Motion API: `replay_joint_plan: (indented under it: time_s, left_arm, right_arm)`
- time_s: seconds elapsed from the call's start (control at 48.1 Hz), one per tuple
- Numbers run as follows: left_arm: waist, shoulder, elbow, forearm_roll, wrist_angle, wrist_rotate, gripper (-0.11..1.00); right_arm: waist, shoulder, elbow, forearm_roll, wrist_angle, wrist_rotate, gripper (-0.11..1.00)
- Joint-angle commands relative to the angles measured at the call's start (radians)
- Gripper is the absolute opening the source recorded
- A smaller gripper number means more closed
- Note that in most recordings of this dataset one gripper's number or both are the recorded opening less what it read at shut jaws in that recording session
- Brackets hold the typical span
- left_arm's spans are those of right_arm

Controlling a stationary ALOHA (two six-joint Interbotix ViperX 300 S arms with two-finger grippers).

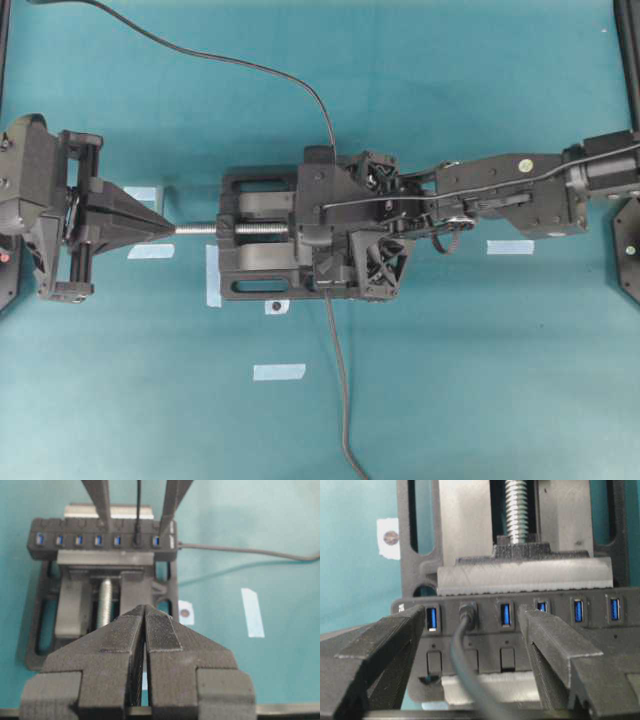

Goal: Insert the USB into the second port from the front of the fixed hub.
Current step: 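Open the right gripper and lift it away from the hub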

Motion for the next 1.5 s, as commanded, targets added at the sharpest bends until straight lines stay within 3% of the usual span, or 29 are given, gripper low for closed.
replay_joint_plan:
  time_s: [0.0,0.665,1.475]
  left_arm:
    - [0.002,0.000,-0.014,0.002,-0.009,-0.003,0.00]
    - [0.002,0.002,-0.011,0.002,-0.009,-0.003,0.00]
    - [0.002,0.002,-0.008,0.002,-0.009,-0.026,0.00]
  right_arm:
    - [0.000,-0.048,-0.003,-0.002,-0.014,0.003,0.80]
    - [0.000,-0.172,0.069,0.000,-0.043,0.005,0.80]
    - [0.014,-0.175,0.078,-0.002,-0.054,0.008,0.80]
